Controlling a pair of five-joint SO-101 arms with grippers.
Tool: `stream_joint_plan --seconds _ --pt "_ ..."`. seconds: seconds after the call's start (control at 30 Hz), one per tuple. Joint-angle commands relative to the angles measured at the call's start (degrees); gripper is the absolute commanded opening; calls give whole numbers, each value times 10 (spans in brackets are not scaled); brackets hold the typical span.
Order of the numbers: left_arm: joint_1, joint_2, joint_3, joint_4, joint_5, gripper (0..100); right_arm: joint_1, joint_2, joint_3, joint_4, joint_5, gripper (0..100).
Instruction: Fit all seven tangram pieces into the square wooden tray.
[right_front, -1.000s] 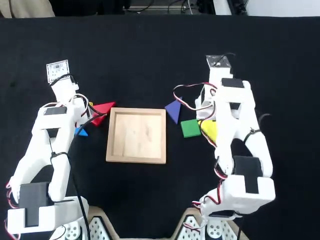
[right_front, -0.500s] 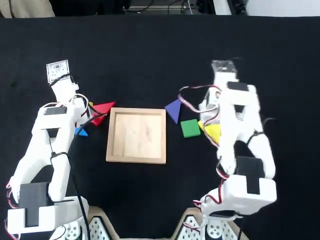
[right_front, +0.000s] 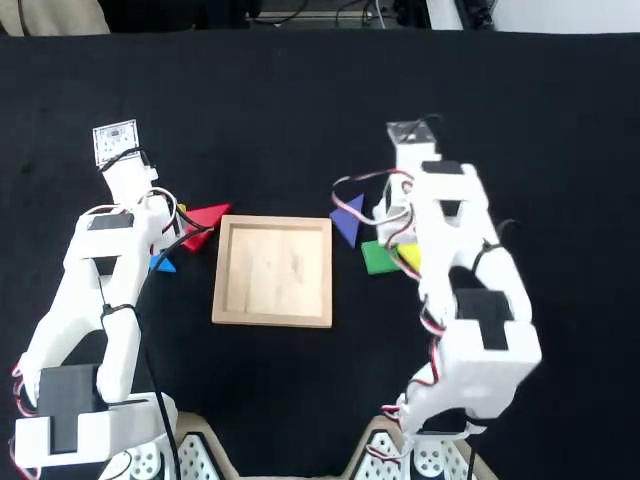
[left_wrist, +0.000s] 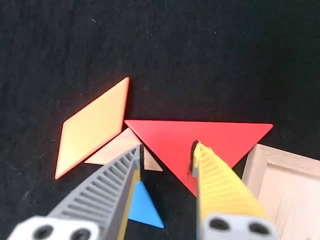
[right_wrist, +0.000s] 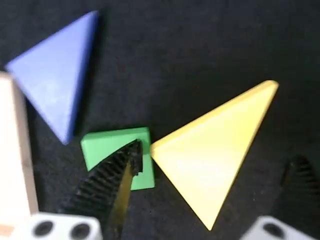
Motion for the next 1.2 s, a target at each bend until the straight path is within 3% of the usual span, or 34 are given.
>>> stream_joint_plan --seconds 0.0,0.4,0.6,0.8,1.17 --pt "0 -2 -7 -9 0 177 27 25 -57 49 4 427" --pt "0 -2 -8 -9 0 177 47 57 -73 55 4 426" --pt "0 -2 -8 -9 0 177 47 58 -68 28 38 279" --pt "0 -2 -8 -9 0 177 47 51 -68 29 43 266" --pt "16 -2 -7 -10 -1 177 28 -166 3 84 56 268"
